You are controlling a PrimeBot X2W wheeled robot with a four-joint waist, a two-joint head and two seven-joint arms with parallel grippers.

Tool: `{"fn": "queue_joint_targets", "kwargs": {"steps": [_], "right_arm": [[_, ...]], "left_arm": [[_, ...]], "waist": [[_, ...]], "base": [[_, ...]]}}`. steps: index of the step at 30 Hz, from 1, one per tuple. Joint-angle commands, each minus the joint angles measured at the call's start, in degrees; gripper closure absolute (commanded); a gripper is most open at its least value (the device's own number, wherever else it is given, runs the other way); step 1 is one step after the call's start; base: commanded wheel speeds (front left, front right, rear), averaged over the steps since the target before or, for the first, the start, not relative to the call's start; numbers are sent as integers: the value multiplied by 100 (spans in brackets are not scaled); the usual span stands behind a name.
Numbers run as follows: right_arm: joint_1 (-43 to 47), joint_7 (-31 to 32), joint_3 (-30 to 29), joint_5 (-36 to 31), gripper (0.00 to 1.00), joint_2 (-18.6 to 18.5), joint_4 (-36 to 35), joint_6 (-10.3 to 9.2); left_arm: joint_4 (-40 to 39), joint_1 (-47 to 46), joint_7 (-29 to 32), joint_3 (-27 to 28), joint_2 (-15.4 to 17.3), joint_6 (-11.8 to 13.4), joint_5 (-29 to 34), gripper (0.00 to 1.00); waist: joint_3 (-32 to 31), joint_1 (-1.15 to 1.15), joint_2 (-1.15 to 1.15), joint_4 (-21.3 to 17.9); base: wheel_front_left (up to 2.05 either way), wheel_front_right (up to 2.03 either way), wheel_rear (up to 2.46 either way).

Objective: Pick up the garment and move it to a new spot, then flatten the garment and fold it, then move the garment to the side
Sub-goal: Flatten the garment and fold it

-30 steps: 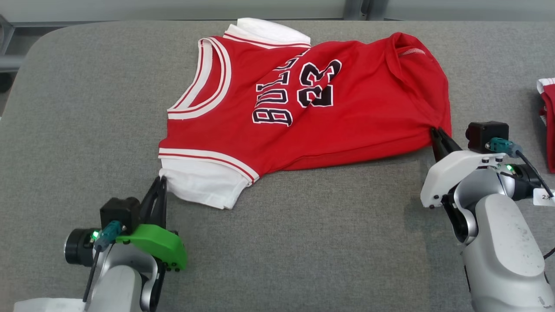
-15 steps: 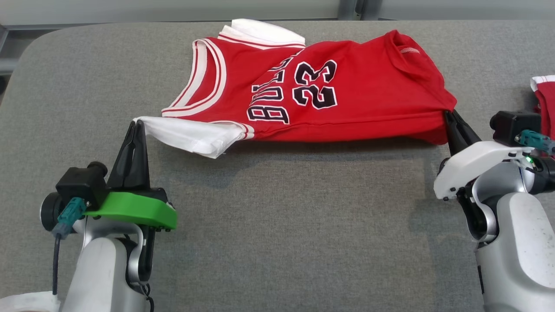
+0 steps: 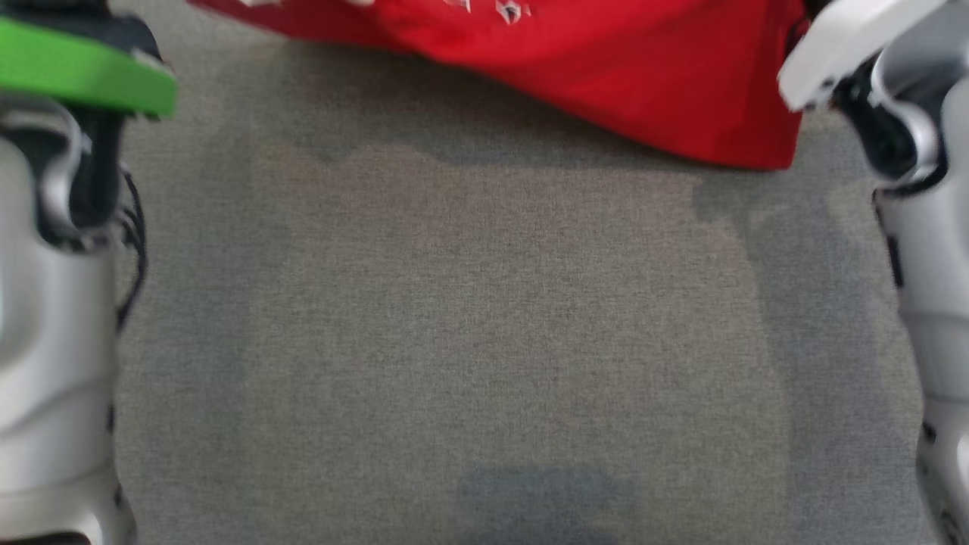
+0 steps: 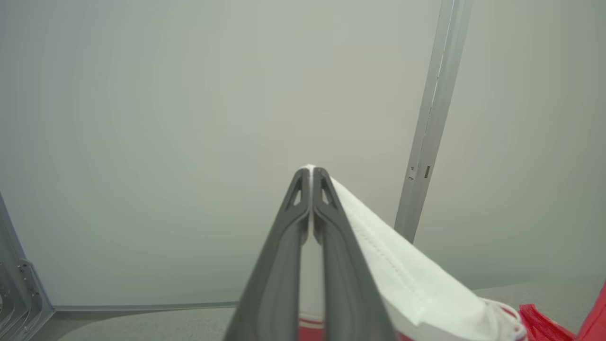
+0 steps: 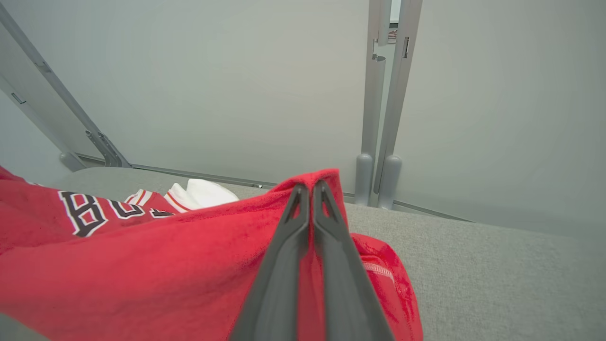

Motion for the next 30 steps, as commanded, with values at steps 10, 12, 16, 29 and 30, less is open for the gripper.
{"fn": "queue_joint_targets", "kwargs": {"steps": [10, 12, 16, 29, 30], "right_arm": [[-2826, -27, 381, -161, 100, -295, 598, -3], [-3293, -289, 290, -331, 100, -200, 793, -3], [-4020, -1069, 13, -907, 100, -83, 1240, -3], [-4660, -3378, -1153, -2762, 100, 361, 1746, -6], [-4641, -3393, -1186, -2823, 100, 409, 1740, -6]], "left_arm": [[450, -3302, 380, -65, 474, -55, -132, 100], [520, -3846, 385, -55, 609, -49, -34, 100], [727, -4601, 39, 5, 742, 30, 174, 100], [1277, -4905, -1314, -24, 625, 183, 507, 100], [1255, -4853, -1346, -37, 597, 197, 541, 100]], "waist": [[2306, -1, 0, -644], [2518, -1, 0, -791], [2710, -1, 0, -953], [2181, -1, 0, -1015], [2123, -1, 0, -1000]], "base": [[0, 0, 0], [0, 0, 0], [0, 0, 0], [0, 0, 0], [0, 0, 0]]}}
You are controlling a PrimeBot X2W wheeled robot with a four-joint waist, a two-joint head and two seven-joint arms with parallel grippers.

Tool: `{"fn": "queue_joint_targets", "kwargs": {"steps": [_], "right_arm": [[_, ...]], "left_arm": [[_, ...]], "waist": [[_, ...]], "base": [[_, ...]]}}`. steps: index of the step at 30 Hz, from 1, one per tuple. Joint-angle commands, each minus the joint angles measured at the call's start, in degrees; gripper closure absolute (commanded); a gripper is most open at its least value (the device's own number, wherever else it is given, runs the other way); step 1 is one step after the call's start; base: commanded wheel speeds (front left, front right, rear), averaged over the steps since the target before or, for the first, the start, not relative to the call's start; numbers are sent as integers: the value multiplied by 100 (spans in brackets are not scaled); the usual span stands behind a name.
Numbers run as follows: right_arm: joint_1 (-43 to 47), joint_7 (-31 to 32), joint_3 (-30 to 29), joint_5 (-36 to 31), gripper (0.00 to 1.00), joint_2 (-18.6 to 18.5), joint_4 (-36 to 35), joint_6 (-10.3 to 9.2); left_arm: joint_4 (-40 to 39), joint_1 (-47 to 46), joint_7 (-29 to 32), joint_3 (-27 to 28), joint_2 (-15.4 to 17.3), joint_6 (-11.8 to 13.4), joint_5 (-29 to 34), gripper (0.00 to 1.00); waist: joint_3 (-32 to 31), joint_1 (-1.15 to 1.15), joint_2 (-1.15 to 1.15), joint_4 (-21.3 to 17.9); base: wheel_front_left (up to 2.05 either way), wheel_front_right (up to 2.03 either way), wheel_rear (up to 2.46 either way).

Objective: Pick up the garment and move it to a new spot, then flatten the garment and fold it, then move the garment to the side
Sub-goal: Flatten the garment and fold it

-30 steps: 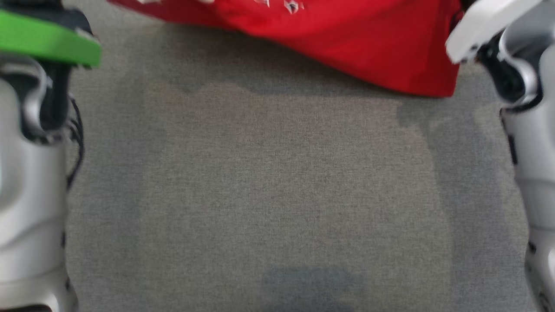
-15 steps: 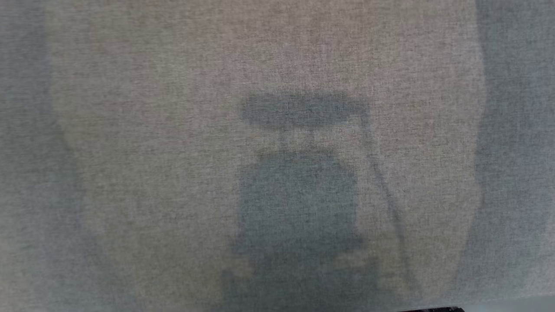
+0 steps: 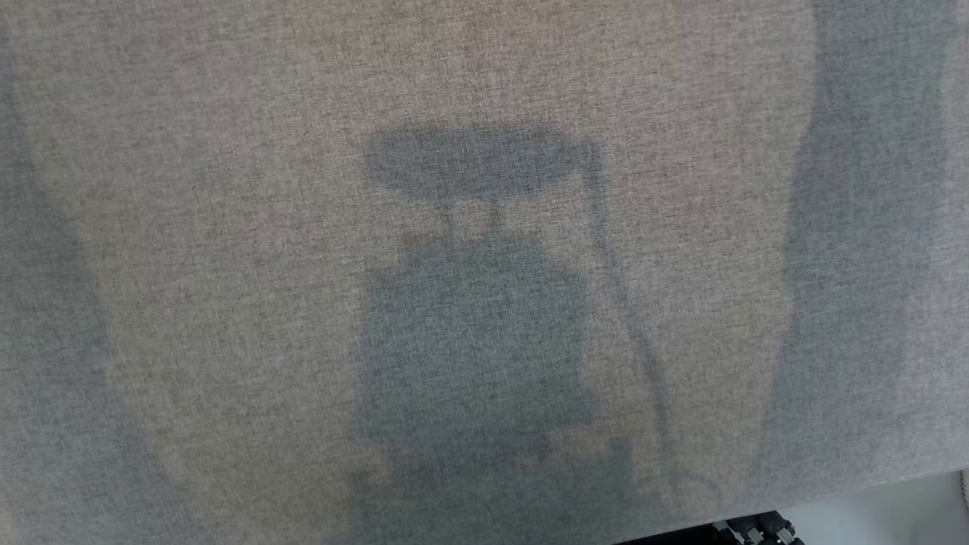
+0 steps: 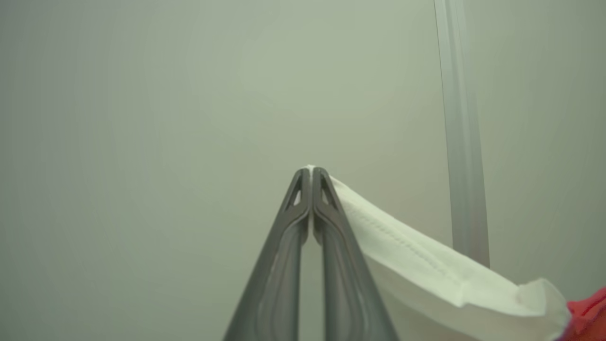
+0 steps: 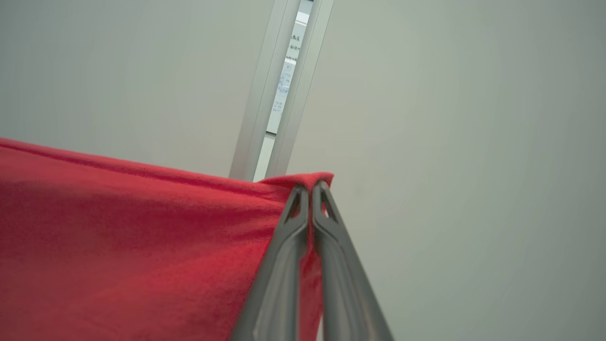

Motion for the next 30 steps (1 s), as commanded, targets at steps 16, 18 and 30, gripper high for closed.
{"fn": "queue_joint_targets", "kwargs": {"steps": [16, 18, 30], "right_arm": [[765, 537, 1103, -127, 100, -209, 294, -10], [871, 655, 1287, 14, 100, -339, 291, -10], [3943, 3326, 2211, 2416, 100, -2186, -1856, -11]], "left_arm": [[-608, 1419, 64, -348, -181, -35, -169, 100], [-687, 1619, 45, -392, -194, -63, -226, 100], [-1869, 5688, -106, -577, -345, 352, -525, 100]], "waist": [[-35, -1, 0, 346], [-57, -1, 0, 387], [-1298, -1, 0, 645]], "base": [[0, 0, 0], [0, 0, 0], [0, 0, 0]]}}
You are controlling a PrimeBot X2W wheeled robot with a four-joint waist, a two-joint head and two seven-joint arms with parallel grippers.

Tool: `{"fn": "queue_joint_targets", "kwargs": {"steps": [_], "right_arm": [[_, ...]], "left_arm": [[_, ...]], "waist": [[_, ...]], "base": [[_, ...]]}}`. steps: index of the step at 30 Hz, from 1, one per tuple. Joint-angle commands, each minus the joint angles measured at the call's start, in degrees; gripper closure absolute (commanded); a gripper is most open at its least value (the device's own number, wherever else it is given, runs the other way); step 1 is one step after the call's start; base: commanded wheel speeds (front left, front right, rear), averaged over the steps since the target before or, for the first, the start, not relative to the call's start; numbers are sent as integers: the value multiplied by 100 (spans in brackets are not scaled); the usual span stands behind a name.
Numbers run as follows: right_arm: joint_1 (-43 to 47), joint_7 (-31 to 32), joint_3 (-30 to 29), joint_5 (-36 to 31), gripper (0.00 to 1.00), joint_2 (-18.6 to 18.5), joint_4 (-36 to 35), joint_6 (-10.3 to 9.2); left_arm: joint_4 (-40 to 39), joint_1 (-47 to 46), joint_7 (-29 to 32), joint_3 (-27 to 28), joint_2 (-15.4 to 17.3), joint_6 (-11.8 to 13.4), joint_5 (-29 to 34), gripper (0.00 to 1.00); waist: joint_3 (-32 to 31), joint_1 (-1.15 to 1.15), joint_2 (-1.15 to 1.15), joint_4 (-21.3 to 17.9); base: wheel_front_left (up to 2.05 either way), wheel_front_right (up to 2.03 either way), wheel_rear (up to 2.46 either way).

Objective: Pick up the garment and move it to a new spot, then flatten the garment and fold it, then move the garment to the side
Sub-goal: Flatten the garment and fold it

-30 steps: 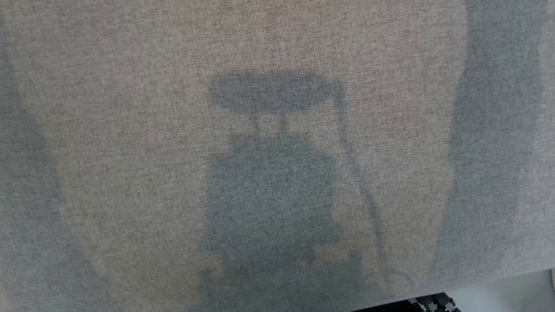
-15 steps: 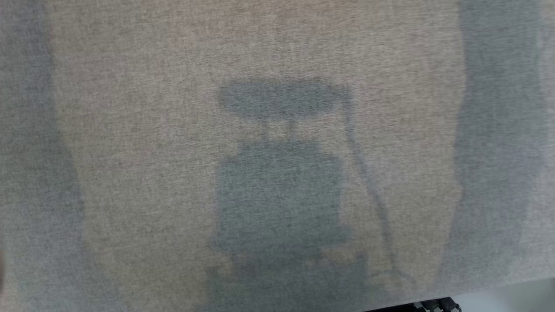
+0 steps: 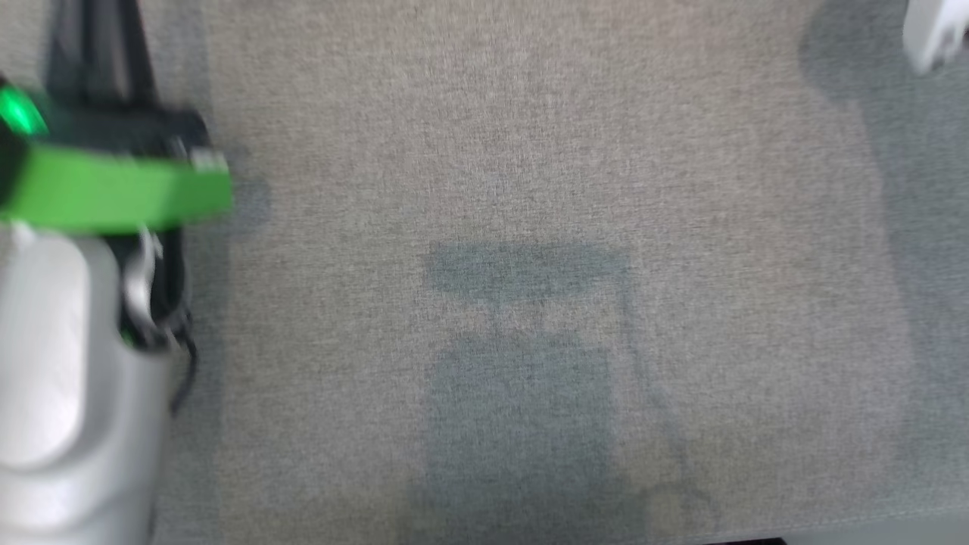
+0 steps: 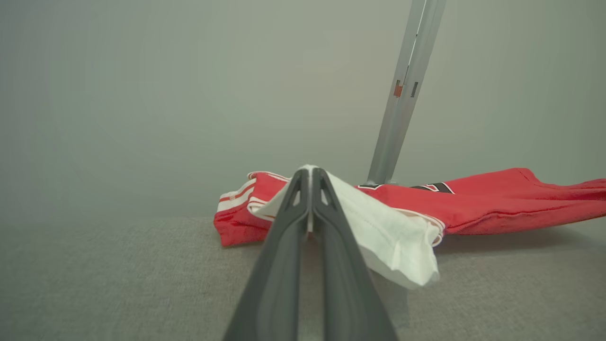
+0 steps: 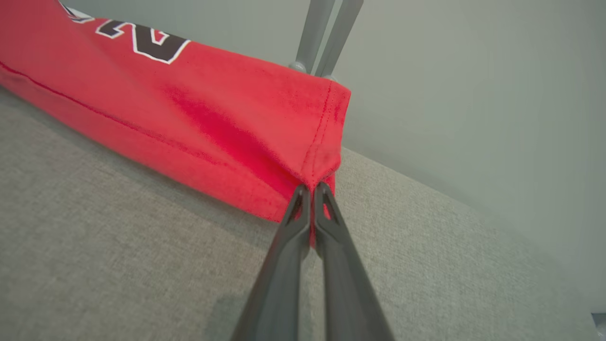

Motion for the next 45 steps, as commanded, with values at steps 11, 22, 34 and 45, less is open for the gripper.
{"fn": "queue_joint_targets", "kwargs": {"steps": [11, 22, 34, 45], "right_arm": [[3325, 1480, -1207, 361, 100, 366, -1705, -10], [4934, 1660, -1762, 170, 100, 1176, -1730, -10], [5907, 1573, -2283, -52, 100, 1752, -1566, -10], [6514, 1816, -2435, 1, 100, 1936, -1775, -10]], "left_arm": [[124, 2351, -129, -184, -478, 483, 50, 100], [271, 3922, -149, -168, -690, 686, -87, 100], [-127, 5206, -105, -299, -727, 919, -100, 100], [-570, 5922, 108, -544, -557, 1102, 110, 100]], "waist": [[-1636, 0, 0, 223], [-2573, 0, 0, 442], [-3076, 0, 0, 744], [-3153, 0, 0, 921]], "base": [[0, 0, 0], [0, 0, 0], [0, 0, 0], [0, 0, 0]]}}
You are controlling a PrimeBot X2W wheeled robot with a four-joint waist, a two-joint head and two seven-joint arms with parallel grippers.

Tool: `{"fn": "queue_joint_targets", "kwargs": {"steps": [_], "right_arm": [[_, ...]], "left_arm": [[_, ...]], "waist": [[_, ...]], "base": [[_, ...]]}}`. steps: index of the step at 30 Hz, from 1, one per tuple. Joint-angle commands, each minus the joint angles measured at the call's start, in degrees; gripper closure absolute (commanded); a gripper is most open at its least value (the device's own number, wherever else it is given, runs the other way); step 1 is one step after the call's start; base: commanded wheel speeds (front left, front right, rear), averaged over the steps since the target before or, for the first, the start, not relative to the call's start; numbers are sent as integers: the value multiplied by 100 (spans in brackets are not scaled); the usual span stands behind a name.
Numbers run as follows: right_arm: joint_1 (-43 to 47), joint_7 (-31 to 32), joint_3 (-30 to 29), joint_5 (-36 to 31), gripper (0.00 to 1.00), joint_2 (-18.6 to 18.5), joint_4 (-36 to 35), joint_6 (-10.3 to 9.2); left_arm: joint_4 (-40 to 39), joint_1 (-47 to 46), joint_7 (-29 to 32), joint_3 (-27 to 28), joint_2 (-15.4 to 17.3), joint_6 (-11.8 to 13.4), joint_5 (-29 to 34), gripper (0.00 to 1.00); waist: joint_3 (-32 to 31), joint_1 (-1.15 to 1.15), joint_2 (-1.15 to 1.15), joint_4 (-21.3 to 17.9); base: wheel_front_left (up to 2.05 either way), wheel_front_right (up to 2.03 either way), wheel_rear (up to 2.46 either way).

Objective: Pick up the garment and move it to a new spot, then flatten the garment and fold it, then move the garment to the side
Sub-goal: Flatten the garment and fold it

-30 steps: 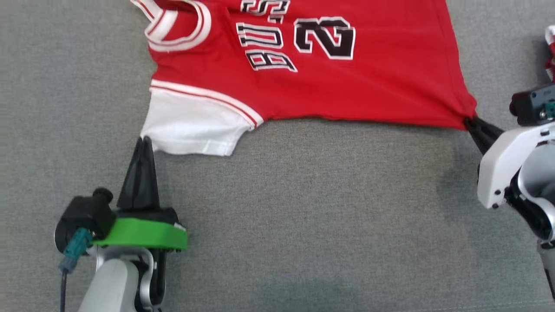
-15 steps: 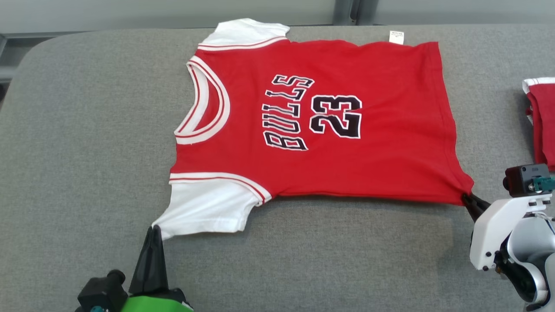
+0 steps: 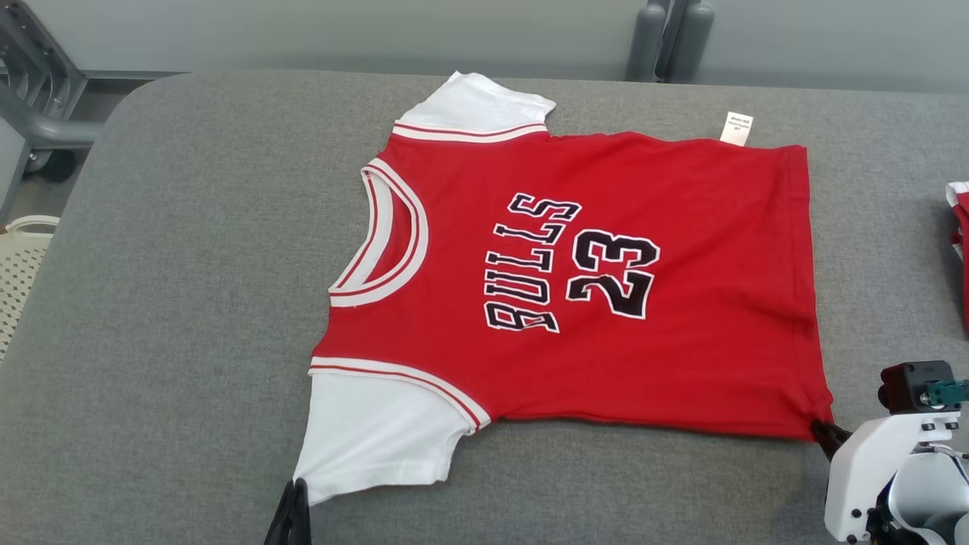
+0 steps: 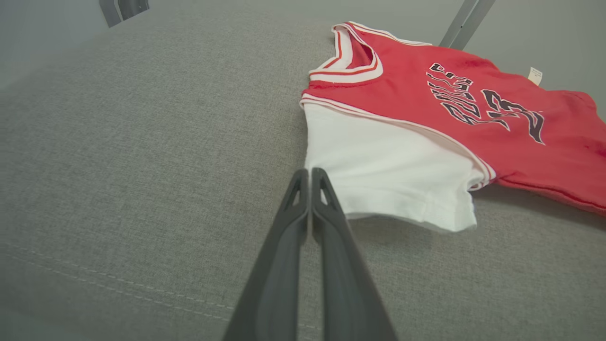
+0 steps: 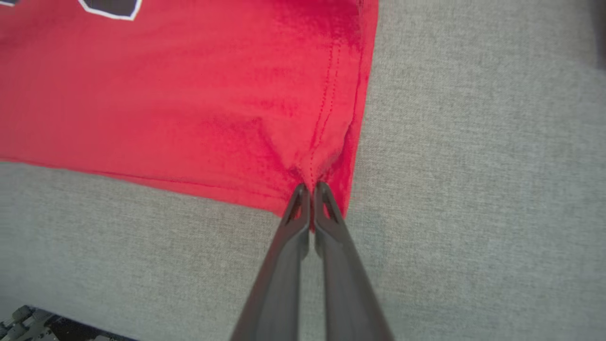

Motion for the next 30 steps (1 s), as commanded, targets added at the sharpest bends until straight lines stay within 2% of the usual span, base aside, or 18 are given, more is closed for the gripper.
{"fn": "queue_joint_targets", "kwargs": {"steps": [1, 7, 15, 20, 30], "right_arm": [[65, -61, -83, 75, 100, 66, -151, -9], [-183, -222, -210, 527, 100, 343, -747, -7], [-830, -2, -212, 625, 100, 239, -1013, -7], [-1306, 24, -237, 677, 100, 232, -825, -6], [-2242, 70, -118, 765, 100, 173, 56, -6]], "left_arm": [[-107, -14, -23, -11, 61, -14, 87, 100], [-133, -750, 80, -150, 171, -192, 258, 100], [124, -2194, 401, -333, 145, -438, 470, 100], [481, -2929, 511, -326, 60, -436, 529, 100], [1390, -3917, 475, -266, -24, -441, 554, 100]], "waist": [[-3, 0, 0, 10], [45, 0, 0, -47], [253, 0, 0, -201], [439, 0, 0, -302], [758, 0, 0, -404]], "base": [[0, 0, 0], [0, 0, 0], [0, 0, 0], [0, 0, 0], [0, 0, 0]]}}
